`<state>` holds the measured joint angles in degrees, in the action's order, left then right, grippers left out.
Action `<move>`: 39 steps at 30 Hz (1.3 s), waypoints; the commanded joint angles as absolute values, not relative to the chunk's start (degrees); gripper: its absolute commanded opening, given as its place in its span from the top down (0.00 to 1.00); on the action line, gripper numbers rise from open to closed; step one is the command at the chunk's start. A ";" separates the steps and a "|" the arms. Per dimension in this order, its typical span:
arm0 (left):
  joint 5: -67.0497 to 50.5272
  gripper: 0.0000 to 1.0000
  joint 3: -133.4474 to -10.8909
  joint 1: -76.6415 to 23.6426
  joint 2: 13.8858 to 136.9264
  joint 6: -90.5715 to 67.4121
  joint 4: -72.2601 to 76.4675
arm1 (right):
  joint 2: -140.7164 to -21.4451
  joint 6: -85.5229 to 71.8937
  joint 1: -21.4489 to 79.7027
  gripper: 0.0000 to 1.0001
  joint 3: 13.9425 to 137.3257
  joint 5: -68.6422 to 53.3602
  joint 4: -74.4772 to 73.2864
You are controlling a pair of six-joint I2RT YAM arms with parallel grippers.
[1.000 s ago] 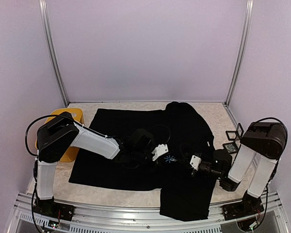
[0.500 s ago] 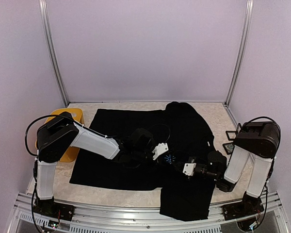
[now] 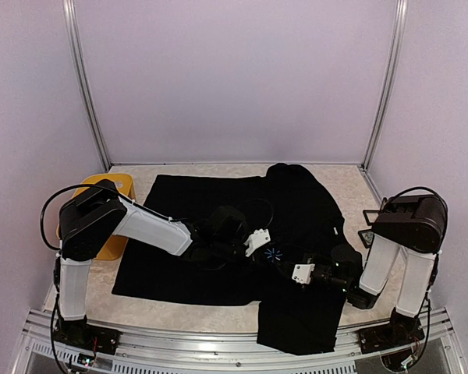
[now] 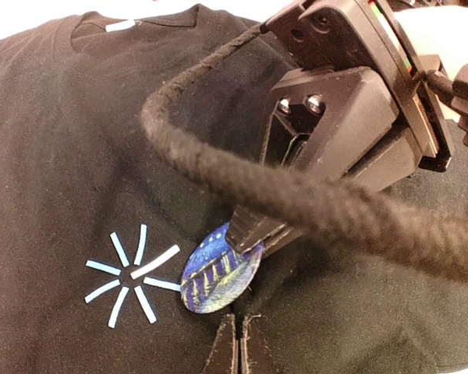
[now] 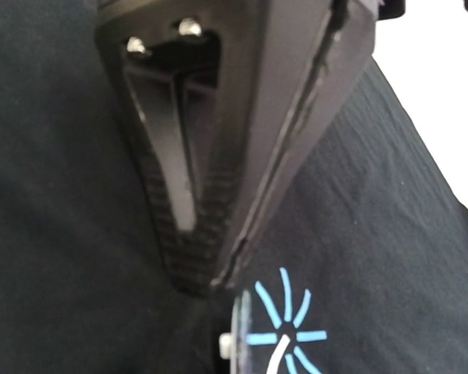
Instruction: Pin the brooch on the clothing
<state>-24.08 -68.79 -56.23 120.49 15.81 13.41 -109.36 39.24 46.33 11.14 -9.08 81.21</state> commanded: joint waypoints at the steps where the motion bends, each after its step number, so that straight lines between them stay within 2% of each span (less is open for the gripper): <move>1: -25.73 1.00 -68.47 -55.81 119.95 15.30 15.16 | -110.01 38.63 47.26 1.00 11.13 -9.87 80.17; 13: -24.97 1.00 -68.18 -55.72 120.25 14.91 16.32 | -108.44 26.65 47.21 1.00 9.72 -17.18 85.83; 25: -24.95 1.00 -65.61 -55.81 118.74 13.58 21.65 | -109.02 24.65 46.37 1.00 9.53 -19.74 88.43; 33: -26.29 0.63 -60.92 -55.12 113.19 16.19 24.17 | -111.33 23.69 44.55 1.00 9.62 -20.26 89.67; 35: -28.21 0.59 -59.36 -54.43 111.88 17.83 24.72 | -112.14 23.43 44.34 1.00 9.67 -20.72 90.95; 39: -29.57 0.59 -56.41 -53.64 111.70 20.52 28.25 | -112.95 22.52 44.09 1.00 10.55 -21.70 92.01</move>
